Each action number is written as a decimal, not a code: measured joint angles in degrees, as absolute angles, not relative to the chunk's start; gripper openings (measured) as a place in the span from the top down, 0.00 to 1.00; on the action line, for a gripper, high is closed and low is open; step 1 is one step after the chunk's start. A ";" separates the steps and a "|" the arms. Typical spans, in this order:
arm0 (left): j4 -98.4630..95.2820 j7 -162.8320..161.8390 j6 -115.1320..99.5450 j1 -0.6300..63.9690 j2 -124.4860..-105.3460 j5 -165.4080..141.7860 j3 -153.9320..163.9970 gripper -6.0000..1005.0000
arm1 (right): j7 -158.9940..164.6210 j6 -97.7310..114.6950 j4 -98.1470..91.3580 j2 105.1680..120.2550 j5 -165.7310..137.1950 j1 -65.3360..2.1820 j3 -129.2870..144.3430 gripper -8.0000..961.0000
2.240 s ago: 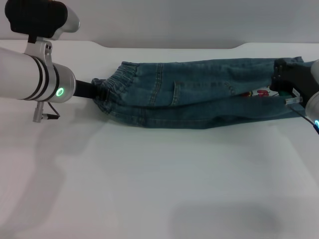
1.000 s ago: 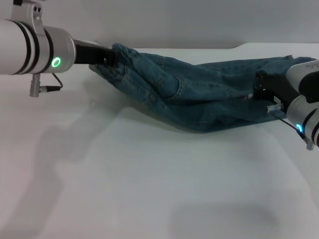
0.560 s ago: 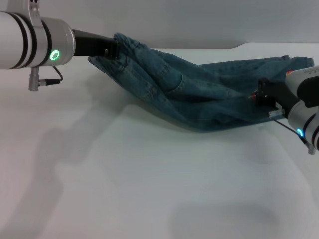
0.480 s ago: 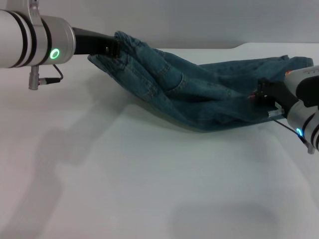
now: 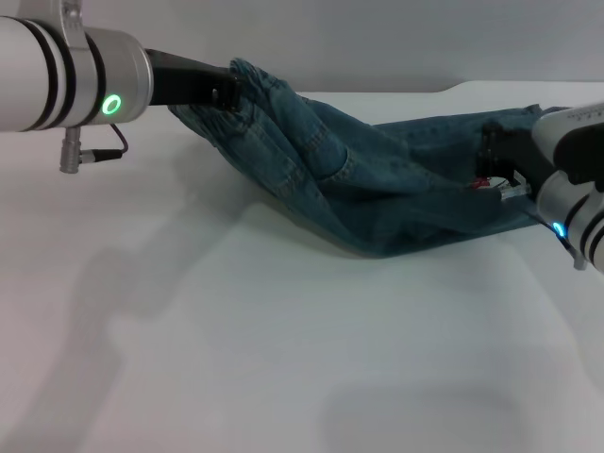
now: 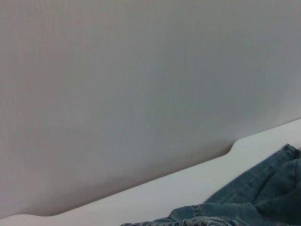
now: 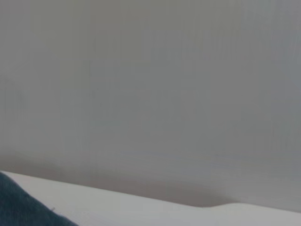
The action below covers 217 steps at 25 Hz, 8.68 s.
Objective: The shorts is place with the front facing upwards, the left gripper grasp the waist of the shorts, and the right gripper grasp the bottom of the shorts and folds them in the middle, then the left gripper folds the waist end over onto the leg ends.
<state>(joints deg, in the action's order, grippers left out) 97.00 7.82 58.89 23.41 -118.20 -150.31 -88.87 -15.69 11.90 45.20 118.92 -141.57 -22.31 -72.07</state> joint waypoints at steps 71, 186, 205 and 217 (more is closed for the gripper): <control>108.96 8.48 50.00 21.19 -118.04 -146.01 -79.96 0.94 | 11.61 21.69 33.37 119.71 -141.59 -37.20 -40.91 0.99; 103.08 12.51 36.46 20.37 -118.16 -145.89 -72.08 0.66 | -10.45 36.36 35.06 118.86 -142.26 -13.99 -82.46 0.99; 100.15 14.33 26.42 14.58 -118.11 -145.72 -70.52 0.14 | -11.71 37.51 39.76 118.85 -143.05 -9.08 -80.58 0.99; 92.83 17.92 6.75 10.95 -118.02 -145.87 -67.27 0.14 | -11.75 40.54 39.65 118.79 -143.09 -9.04 -78.14 0.99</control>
